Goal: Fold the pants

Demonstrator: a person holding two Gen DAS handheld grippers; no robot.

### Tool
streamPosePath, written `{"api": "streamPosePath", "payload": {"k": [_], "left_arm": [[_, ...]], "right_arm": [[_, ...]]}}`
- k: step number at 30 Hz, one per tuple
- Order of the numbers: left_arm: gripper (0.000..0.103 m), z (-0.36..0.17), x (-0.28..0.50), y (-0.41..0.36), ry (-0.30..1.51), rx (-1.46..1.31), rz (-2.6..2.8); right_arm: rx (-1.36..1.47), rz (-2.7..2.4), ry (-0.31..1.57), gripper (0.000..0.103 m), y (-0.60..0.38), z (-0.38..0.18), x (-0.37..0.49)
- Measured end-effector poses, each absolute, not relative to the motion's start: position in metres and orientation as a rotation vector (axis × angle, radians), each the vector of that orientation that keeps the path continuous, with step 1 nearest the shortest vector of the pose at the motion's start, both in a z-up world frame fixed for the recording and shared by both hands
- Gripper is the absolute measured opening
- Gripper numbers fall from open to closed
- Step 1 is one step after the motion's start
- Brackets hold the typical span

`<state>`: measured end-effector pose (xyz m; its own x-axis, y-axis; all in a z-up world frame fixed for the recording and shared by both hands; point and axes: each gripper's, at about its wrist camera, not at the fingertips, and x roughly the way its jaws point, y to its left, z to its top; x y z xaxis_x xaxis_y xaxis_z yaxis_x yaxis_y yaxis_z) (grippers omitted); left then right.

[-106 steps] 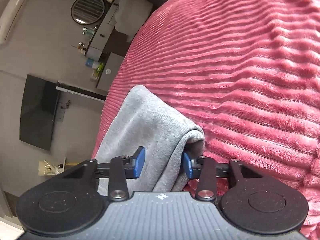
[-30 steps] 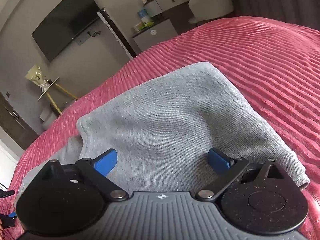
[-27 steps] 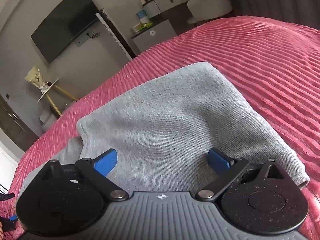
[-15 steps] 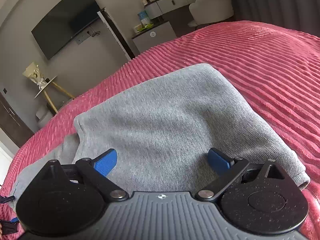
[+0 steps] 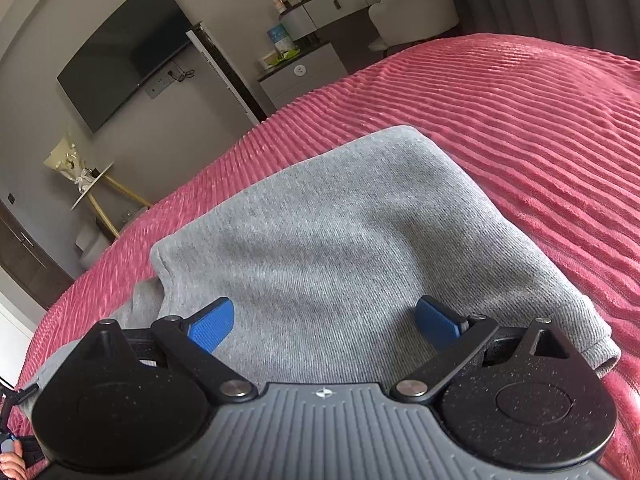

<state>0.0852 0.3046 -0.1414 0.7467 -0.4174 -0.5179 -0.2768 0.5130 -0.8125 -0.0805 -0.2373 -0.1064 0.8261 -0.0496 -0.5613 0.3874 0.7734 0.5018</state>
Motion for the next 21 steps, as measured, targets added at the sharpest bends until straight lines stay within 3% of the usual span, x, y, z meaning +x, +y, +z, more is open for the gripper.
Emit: {"api": "streamPosePath", "payload": {"k": [4,6,7,11,21], "left_arm": [[0.060,-0.145,0.096,0.297,0.800,-0.984,-0.082],[0.051,-0.144,0.100,0.296,0.794,-0.998,-0.089],[0.041,-0.146,0.103,0.296,0.803,-0.999,-0.080],[0.025,-0.143,0.099,0.292,0.798,-0.972,-0.082],[0.023,-0.056,0.073,0.244,0.621,-0.734,-0.111]], "right_arm": [[0.622,-0.259,0.565,0.098,-0.233,-0.106,-0.078],[0.616,-0.255,0.568,0.098,-0.234,-0.106,-0.078],[0.619,-0.253,0.566,0.098,-0.234,-0.106,-0.079],[0.653,-0.246,0.553,0.097,-0.238,-0.106,-0.082],[0.858,-0.222,0.523,0.094,-0.271,-0.095,-0.096]]}}
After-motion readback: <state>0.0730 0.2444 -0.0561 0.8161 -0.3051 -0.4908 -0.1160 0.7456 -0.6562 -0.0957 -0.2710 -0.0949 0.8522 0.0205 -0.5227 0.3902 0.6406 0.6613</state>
